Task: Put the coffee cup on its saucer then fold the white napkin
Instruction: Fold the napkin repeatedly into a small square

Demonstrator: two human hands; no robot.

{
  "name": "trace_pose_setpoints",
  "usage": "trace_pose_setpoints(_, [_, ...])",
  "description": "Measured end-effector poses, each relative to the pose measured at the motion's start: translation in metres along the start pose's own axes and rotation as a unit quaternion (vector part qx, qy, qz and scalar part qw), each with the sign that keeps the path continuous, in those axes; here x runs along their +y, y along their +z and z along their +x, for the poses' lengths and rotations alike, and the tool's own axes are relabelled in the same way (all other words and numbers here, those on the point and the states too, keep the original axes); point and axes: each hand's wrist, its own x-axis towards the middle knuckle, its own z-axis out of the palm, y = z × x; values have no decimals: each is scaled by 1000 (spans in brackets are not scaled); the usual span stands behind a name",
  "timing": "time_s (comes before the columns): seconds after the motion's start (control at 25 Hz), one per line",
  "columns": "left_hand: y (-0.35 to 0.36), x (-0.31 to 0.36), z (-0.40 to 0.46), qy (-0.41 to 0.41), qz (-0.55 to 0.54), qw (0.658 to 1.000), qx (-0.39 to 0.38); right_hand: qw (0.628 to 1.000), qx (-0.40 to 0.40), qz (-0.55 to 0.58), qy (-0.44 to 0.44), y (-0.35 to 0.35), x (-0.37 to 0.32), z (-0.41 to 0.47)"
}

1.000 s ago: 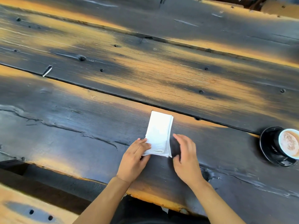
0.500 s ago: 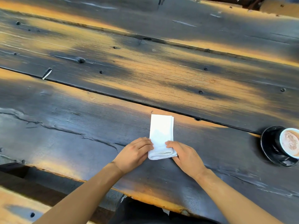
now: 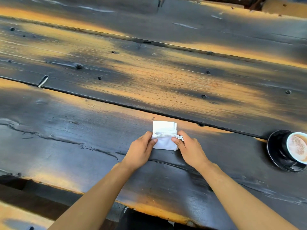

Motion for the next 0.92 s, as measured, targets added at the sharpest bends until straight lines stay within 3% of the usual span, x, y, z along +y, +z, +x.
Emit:
trace_pose_setpoints(0.32, [4, 17, 34, -126, 32, 992, -2, 995, 50, -19, 82, 5, -10, 34])
trace_pose_setpoints(0.8, [30, 22, 48, -189, 165, 966, 67, 975, 80, -158, 132, 19, -23, 57])
trace_pose_setpoints(0.92, [32, 25, 52, -221, 145, 961, 79, 969, 104, -127, 183, 21, -23, 63])
